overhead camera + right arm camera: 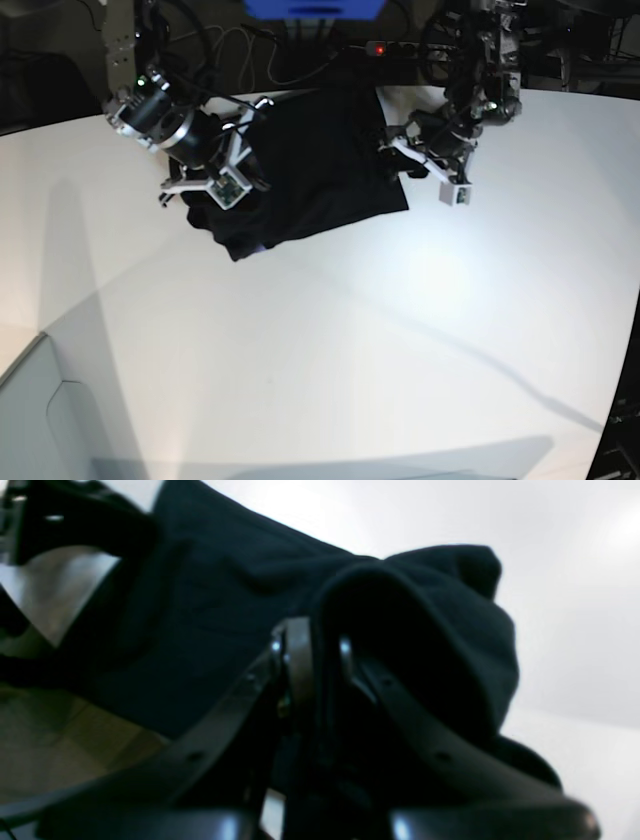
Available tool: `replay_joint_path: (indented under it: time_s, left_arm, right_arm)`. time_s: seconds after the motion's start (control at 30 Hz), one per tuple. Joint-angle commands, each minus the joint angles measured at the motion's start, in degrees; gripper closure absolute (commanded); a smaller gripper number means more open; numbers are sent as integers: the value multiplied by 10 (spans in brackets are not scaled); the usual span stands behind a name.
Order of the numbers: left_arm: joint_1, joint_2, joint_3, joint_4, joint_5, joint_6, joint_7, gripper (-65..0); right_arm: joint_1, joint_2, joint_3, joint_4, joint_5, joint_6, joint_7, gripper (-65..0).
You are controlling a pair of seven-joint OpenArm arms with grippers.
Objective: Fold the T-shirt properly
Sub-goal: 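Lift the folded shirt with both grippers and gather it together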
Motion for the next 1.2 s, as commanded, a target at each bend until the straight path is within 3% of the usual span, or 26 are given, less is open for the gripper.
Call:
replay_joint_path:
  time_s: [0.0,0.3,0.53,0.77,0.97,1.03,1.17]
  left_arm:
    - [-2,-2,3,-2,1,3,10,-356]
    - [-8,-4,5,-5,-2,4,14,-355]
    - [-7,-5,5,-5,-3,4,15,-355]
    - [-7,-6,5,-4,-3,4,15,-355]
    - [-6,-13,4,-3,-3,4,15,-355]
    - [-6,-18,4,-3,-3,4,15,-355]
    - [-6,-20,4,-3,-3,4,15,-357]
  right_arm:
    - [8,-1,-8,11,10,1,14,0]
    - [32,-1,-120,9,10,2,13,0]
    - [101,-5,-213,-66,11,2,17,0]
    - [144,-51,-241,-125,11,3,17,-1]
    - [177,-51,-256,-160,11,4,15,-2]
    - [178,-51,-256,-158,11,4,15,-34]
    - [178,-51,-256,-155,11,5,13,-187]
